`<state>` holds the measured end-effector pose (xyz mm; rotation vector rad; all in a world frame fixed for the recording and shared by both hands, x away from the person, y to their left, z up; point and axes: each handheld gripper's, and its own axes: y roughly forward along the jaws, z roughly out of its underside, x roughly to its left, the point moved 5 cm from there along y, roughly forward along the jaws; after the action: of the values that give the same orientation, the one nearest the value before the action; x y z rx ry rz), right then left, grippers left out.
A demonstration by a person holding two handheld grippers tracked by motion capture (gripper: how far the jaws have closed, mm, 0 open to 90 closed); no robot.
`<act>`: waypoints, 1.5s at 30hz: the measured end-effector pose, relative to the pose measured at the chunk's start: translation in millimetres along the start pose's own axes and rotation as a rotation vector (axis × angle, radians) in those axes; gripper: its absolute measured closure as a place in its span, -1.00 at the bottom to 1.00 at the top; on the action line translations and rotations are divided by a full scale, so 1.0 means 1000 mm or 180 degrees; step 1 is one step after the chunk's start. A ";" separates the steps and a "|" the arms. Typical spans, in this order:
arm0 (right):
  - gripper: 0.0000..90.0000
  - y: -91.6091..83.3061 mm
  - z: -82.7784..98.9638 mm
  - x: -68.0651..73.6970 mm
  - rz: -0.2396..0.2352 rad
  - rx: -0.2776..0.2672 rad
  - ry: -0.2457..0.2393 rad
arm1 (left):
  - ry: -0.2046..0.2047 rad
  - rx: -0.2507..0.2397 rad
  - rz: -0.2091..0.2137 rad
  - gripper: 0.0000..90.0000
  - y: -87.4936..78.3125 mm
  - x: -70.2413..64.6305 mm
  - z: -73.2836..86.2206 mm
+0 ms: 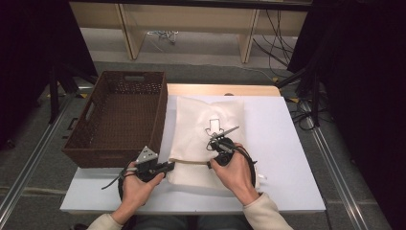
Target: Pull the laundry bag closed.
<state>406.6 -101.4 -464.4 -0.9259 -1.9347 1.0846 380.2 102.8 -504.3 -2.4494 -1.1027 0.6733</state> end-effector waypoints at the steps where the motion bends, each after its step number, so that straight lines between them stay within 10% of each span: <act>1: 0.97 0.000 0.000 0.000 0.0012 -0.0002 -0.0001 | 0.0029 -0.0017 0.0005 0.89 0.000 0.000 0.000; 45: 0.97 -0.006 0.004 -0.011 0.0088 0.0007 0.0099 | 0.0022 0.0016 -0.0005 0.89 0.001 0.001 0.000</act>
<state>407.3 -114.5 -463.7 -0.9655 -1.9003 1.0816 380.9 103.1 -505.2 -2.4444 -1.0990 0.6659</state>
